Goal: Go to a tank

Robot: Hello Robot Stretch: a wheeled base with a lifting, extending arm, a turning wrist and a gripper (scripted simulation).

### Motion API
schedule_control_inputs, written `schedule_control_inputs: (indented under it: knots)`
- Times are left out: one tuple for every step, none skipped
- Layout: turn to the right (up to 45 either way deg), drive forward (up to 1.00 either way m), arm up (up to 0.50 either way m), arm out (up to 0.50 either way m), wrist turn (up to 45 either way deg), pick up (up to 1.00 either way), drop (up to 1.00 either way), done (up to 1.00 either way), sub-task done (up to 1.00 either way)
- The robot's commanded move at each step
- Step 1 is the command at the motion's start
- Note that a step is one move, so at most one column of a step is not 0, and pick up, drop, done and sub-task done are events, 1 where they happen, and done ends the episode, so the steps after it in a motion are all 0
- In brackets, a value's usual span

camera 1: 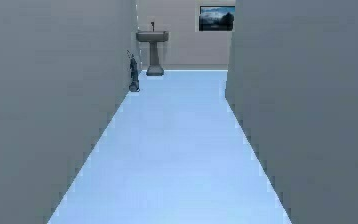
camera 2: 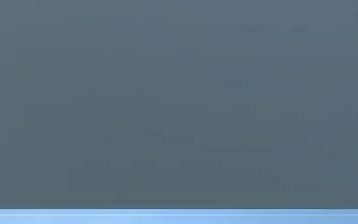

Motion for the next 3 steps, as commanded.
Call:
schedule_control_inputs:
  knots:
    - [-3.0,0.00,0.00,0.00,0.0,0.00,0.00,0.00,0.00]
    - [0.0,1.00,0.00,0.00,0.0,0.00,0.00,0.00,0.00]
    - [0.0,1.00,0.00,0.00,0.0,0.00,0.00,0.00,0.00]
